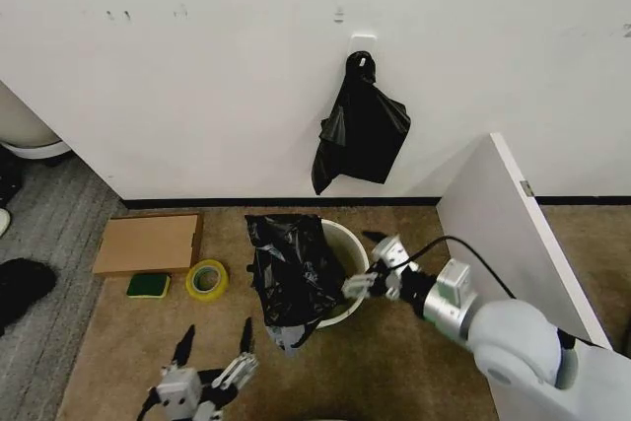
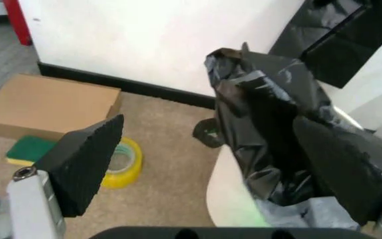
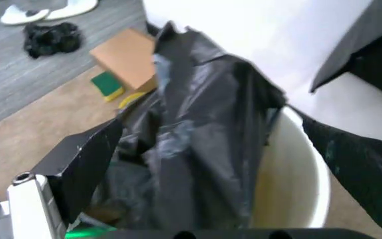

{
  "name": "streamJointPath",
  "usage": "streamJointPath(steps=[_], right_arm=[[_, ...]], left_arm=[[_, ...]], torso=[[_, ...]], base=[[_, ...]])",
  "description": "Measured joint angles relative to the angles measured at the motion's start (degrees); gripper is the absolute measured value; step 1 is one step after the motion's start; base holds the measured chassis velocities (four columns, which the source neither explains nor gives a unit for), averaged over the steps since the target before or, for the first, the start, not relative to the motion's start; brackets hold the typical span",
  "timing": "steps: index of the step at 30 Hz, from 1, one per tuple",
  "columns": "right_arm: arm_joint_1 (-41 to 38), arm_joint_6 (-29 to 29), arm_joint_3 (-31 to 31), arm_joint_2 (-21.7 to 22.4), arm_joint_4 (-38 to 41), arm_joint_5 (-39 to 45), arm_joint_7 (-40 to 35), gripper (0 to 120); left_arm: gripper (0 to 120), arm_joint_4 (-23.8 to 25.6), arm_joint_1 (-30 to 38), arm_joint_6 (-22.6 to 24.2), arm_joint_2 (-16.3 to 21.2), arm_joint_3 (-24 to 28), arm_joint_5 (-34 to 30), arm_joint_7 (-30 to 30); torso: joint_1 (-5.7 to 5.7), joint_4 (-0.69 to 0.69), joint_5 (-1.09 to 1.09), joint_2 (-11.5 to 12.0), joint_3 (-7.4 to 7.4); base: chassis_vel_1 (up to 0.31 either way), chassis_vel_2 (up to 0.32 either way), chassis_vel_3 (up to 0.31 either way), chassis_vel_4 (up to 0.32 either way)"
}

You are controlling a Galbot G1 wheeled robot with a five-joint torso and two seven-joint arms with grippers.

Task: Place the garbage bag over the trash bin.

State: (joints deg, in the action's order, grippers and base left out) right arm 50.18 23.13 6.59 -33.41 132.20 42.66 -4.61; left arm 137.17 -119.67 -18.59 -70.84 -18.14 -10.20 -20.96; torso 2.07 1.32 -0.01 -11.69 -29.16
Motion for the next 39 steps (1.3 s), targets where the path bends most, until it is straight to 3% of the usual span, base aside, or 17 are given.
streamJointPath(steps=[4, 8, 13, 25, 30, 31, 33, 35, 39], right_arm=[[-1.9, 0.4, 1.9, -1.4, -1.4, -1.4, 0.4, 100], [-8.2, 1.5, 8.3, -5.2, -4.1, -4.8, -0.2, 100], [-12.6, 3.4, 13.7, -6.6, -4.6, -9.4, -0.6, 100], [-14.4, 5.0, 19.3, -8.7, -7.3, -12.9, -1.9, 97], [-15.4, 3.6, 20.8, -11.1, -11.1, -15.5, -2.8, 81], [-15.7, 3.5, 20.9, -11.3, -11.6, -16.3, -3.1, 73], [-15.7, 3.5, 20.9, -11.3, -11.7, -16.3, -3.1, 71], [-15.9, 3.9, 21.1, -11.1, -11.7, -16.7, -3.4, 60], [-15.6, 4.2, 21.0, -10.8, -11.8, -17.2, -3.6, 48]], left_arm=[[100, -0.3, 0.0, -0.4, -0.3, 0.1, 0.3, 0.1], [100, -0.5, 1.2, 0.2, -0.6, 1.2, 0.8, 0.1], [100, -0.4, 1.3, 0.4, -0.9, 1.2, 1.0, 0.1], [100, -0.6, 2.5, 0.8, -1.4, 2.2, 1.2, 0.0], [100, -0.8, 3.5, 0.9, -1.4, 2.7, 1.1, -0.1], [100, -0.8, 3.4, 0.9, -1.0, 2.6, 1.0, -0.1], [100, -0.8, 3.3, 0.9, -0.9, 2.6, 0.9, -0.1], [100, -0.8, 3.2, 0.9, -0.6, 2.4, 0.8, -0.1], [100, -0.7, 3.3, 1.1, -0.6, 2.6, 0.8, -0.2]], torso=[[0.00, 0.01, 0.00, 0.0, 0.00], [0.00, -0.01, 0.00, 0.0, -0.01], [0.00, -0.01, -0.01, 0.0, -0.01], [0.00, 0.01, 0.00, 0.0, 0.00], [0.00, -0.01, 0.01, 0.0, -0.01], [0.00, -0.01, 0.01, 0.0, -0.01], [0.00, 0.00, 0.00, 0.0, -0.01], [0.00, 0.00, 0.01, 0.0, -0.01], [0.00, 0.00, 0.01, 0.0, -0.01]], base=[[0.000, 0.000, 0.000, 0.000], [0.000, 0.000, 0.000, 0.000], [0.000, 0.000, 0.000, 0.000], [0.000, 0.000, 0.000, 0.000], [0.000, 0.000, 0.000, 0.000], [0.000, 0.000, 0.000, 0.000], [0.000, 0.000, 0.000, 0.000], [0.000, 0.000, 0.000, 0.000], [0.000, 0.000, 0.000, 0.000]])
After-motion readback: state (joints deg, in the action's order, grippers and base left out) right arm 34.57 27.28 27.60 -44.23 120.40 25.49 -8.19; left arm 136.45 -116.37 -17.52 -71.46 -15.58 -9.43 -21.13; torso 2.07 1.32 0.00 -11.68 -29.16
